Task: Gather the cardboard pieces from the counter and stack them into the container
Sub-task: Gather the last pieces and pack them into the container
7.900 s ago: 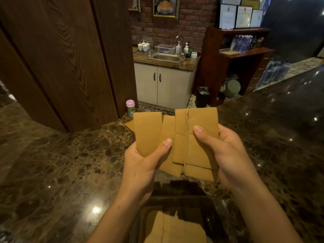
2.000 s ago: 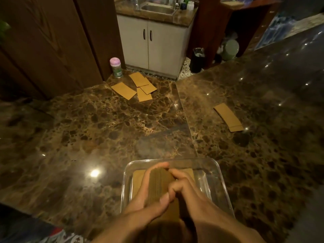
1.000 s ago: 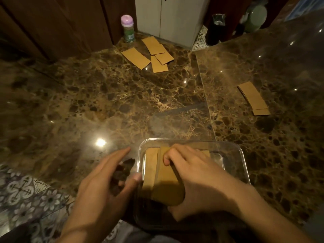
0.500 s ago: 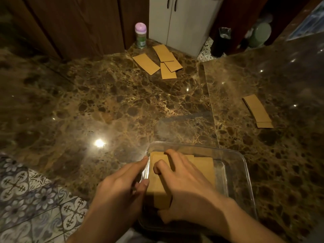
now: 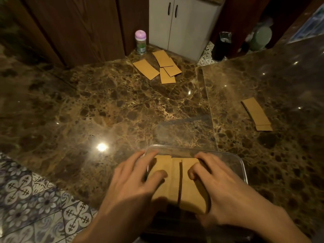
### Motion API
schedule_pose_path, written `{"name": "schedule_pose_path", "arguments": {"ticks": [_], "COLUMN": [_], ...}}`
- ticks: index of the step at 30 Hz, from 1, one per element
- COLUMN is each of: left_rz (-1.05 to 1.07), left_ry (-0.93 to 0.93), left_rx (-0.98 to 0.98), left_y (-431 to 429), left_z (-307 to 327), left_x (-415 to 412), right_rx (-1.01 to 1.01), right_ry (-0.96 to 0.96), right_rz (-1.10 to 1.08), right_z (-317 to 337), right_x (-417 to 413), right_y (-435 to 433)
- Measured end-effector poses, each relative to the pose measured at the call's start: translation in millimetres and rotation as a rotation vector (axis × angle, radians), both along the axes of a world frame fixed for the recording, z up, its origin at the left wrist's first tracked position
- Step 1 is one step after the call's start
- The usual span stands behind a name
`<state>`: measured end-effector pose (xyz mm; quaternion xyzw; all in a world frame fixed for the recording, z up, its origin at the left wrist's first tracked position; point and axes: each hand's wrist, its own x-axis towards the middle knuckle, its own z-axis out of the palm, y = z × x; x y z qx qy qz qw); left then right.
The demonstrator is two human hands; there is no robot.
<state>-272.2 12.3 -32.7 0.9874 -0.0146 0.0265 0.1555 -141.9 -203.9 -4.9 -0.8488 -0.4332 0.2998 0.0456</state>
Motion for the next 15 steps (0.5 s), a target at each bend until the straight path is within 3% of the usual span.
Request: {"name": "schedule_pose_path", "arguments": {"ticks": [4,15], "left_rz": [-0.136,0.005], "left_ry": [0.113,0.049], "left_rx": [0.218,0.206], "left_y": [-8,-18], "left_z": [-7,-15], "left_x": [12,19], "right_rx": [-0.025,0.100], "right_ry": [-0.060,-0.044], "right_rz": [0.036,-0.092], "right_z": [-26,-43], "right_x": [-5,-14], "right_y": [6,5]}}
